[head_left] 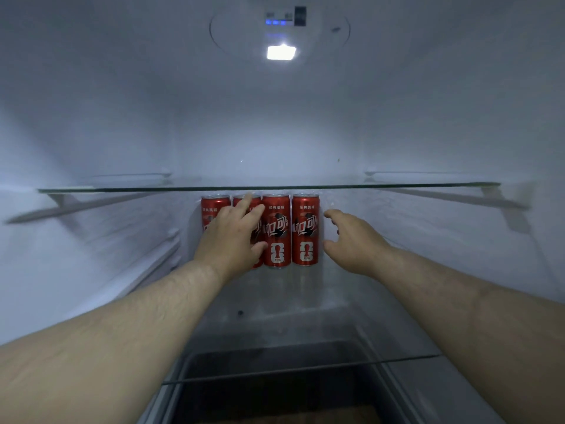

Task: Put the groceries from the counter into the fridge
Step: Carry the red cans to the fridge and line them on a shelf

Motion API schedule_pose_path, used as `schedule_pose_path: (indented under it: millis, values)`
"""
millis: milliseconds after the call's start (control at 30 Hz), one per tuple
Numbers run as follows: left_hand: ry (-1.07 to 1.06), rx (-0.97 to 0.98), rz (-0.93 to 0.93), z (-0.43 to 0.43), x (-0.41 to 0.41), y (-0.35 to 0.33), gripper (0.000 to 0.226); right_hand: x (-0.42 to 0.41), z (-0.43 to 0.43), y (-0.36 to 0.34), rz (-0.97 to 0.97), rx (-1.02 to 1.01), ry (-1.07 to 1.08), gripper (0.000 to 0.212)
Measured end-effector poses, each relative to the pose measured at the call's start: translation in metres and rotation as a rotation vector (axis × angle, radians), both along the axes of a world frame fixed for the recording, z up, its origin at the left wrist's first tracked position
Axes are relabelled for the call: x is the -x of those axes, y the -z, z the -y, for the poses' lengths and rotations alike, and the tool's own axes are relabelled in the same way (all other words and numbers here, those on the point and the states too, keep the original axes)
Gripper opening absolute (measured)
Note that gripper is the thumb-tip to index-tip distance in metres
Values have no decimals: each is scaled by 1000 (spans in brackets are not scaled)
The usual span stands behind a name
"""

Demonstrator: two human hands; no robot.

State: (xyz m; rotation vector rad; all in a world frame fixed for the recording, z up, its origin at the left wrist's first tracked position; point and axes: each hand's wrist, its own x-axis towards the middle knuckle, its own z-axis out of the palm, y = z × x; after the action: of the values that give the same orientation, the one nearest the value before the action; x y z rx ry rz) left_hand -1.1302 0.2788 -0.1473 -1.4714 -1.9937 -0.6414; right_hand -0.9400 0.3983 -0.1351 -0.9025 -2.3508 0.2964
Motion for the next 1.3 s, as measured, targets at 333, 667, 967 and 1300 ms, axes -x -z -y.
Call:
schedule_pose_path:
  millis: [333, 667, 967, 1300]
  values:
    - [24, 114, 202, 44, -15, -4, 17, -17, 24, -3, 46, -1, -30, 48]
    - [-77, 247, 304, 82, -48, -9, 34, -23, 47, 7, 52, 58, -118, 31]
    - [-82, 276, 379, 115, -82, -1, 44, -50, 104, 16, 11, 149, -131, 46]
    - [-28, 289, 402, 157, -106, 15, 48, -100, 160, 8, 102, 96, -41, 48]
